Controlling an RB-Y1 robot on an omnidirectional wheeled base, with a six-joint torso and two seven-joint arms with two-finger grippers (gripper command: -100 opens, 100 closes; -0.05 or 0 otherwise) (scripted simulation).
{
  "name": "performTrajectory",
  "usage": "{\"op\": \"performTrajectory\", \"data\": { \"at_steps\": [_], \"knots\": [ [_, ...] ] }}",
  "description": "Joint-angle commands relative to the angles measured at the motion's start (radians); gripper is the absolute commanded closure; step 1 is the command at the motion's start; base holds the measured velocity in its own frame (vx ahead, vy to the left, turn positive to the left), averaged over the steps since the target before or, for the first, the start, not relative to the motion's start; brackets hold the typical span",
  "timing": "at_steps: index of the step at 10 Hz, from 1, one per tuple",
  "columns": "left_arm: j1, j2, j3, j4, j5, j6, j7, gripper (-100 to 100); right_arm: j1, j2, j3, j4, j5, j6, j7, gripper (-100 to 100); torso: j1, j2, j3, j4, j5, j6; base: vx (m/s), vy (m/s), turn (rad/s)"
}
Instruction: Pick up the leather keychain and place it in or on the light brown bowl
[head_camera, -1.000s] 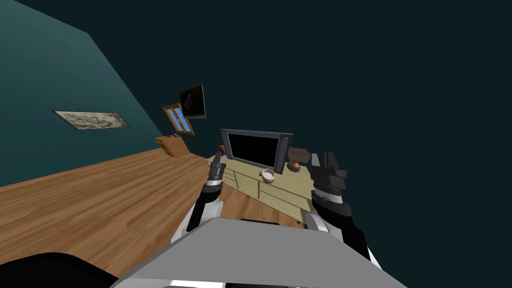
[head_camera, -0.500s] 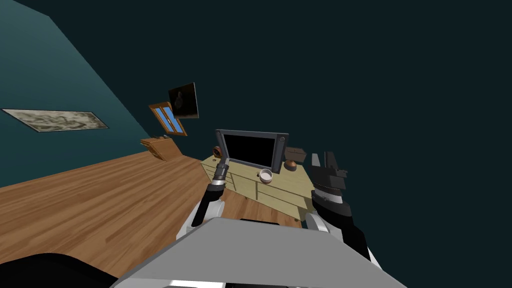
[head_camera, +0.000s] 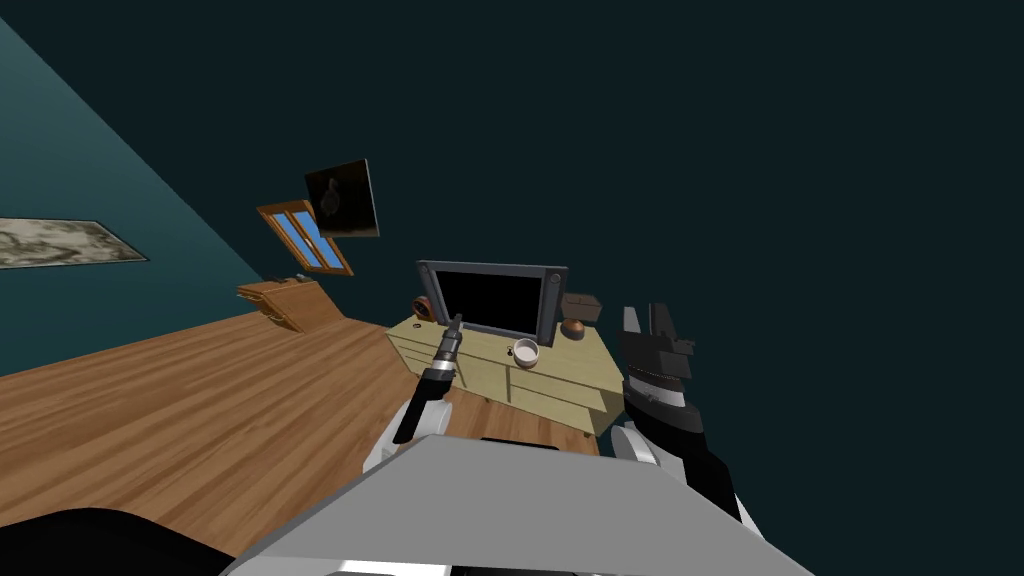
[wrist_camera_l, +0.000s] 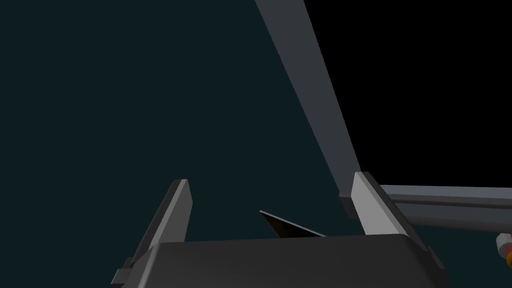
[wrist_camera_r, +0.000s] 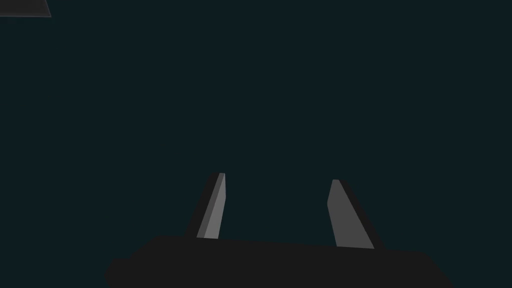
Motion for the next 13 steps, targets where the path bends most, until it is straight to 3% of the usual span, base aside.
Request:
{"op": "performTrajectory", "data": {
  "at_steps": [1,2,7,8,13],
  "knots": [
    [-0.012,0.004,-0.001,0.045,-0.005,0.030,-0.011,-100,0.000,0.000,0.000,0.000,0.000,0.000,0.000,0,0.000,0.000,0.000,0.000,0.000,0.000,0.049,0.000,-0.193],
    [-0.012,0.004,-0.001,0.045,-0.005,0.030,-0.011,-100,0.000,0.000,0.000,0.000,0.000,0.000,0.000,0,0.000,0.000,0.000,0.000,0.000,0.000,0.030,0.007,-0.058],
    [-0.051,0.006,-0.014,0.178,-0.028,0.133,-0.051,-100,0.000,0.000,0.000,0.000,0.000,0.000,0.000,0,0.001,0.000,0.000,0.000,0.000,0.000,0.037,0.005,-0.172],
    [-0.051,0.006,-0.014,0.180,-0.028,0.133,-0.051,-100,0.000,0.000,0.000,0.000,0.000,0.000,0.000,0,0.000,0.000,0.000,0.000,0.000,0.000,0.029,0.003,-0.057],
    [-0.084,0.006,-0.025,0.300,-0.047,0.222,-0.083,-100,0.000,0.000,0.000,0.000,0.000,0.000,0.000,0,0.000,0.000,0.000,0.000,0.000,-0.001,0.032,0.004,-0.141]
  ]
}}
